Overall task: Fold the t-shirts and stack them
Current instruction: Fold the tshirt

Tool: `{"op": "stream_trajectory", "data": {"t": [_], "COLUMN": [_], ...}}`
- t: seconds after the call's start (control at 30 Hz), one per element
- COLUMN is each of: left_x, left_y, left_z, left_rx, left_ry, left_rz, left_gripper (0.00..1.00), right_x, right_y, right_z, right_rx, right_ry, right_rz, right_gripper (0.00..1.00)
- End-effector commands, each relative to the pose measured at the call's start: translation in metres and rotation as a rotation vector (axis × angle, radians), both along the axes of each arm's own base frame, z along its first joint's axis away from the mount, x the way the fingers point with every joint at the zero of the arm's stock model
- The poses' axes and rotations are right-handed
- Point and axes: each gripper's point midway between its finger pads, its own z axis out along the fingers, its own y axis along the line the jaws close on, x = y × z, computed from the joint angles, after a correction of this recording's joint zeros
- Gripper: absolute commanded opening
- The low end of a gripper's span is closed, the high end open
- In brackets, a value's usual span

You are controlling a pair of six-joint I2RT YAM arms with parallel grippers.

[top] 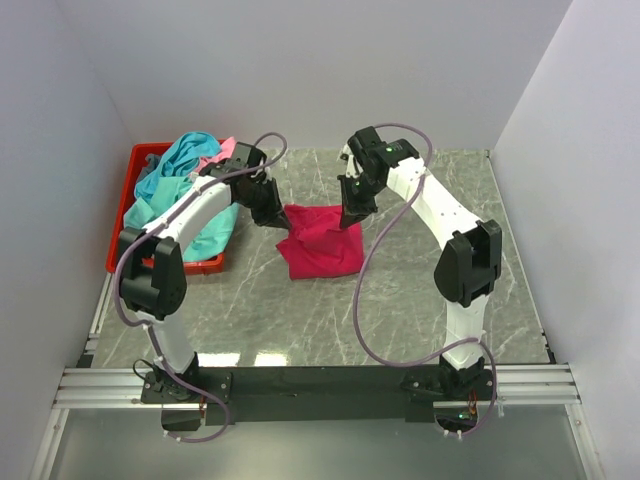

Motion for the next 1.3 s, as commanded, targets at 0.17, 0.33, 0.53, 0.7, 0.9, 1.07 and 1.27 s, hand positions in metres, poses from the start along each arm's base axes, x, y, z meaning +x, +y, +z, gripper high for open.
{"op": "stream_trajectory", "data": {"t": [0.17,0.33,0.53,0.7,0.9,1.07,1.27], "left_x": [0.042,0.056,0.069,0.082,0.098,0.107,0.114], "left_y": [-0.002,-0.002,-0.001,-0.001,-0.002,0.001,0.000], "left_z": [0.004,-0.009,-0.022,-0.030,-0.039,-0.046,-0.052], "left_rx": [0.000,0.015,0.030,0.048,0.061,0.071,0.070], "left_ry": [-0.112,-0.123,-0.138,-0.150,-0.164,-0.170,-0.176], "left_rz": [-0.013,-0.038,-0.050,-0.053,-0.062,-0.061,-0.069], "left_gripper": [0.00,0.00,0.00,0.00,0.00,0.00,0.00], "right_x": [0.033,0.050,0.066,0.077,0.090,0.103,0.116], "right_y": [0.003,0.000,-0.007,-0.010,-0.013,-0.015,-0.016], "right_z": [-0.007,-0.021,-0.030,-0.037,-0.051,-0.055,-0.062], "right_rx": [0.017,-0.010,-0.025,-0.030,-0.049,-0.048,-0.044], "right_ry": [-0.085,-0.111,-0.132,-0.145,-0.149,-0.163,-0.180], "right_rz": [-0.046,-0.071,-0.097,-0.110,-0.118,-0.135,-0.149], "right_gripper": [0.00,0.00,0.00,0.00,0.00,0.00,0.00]}}
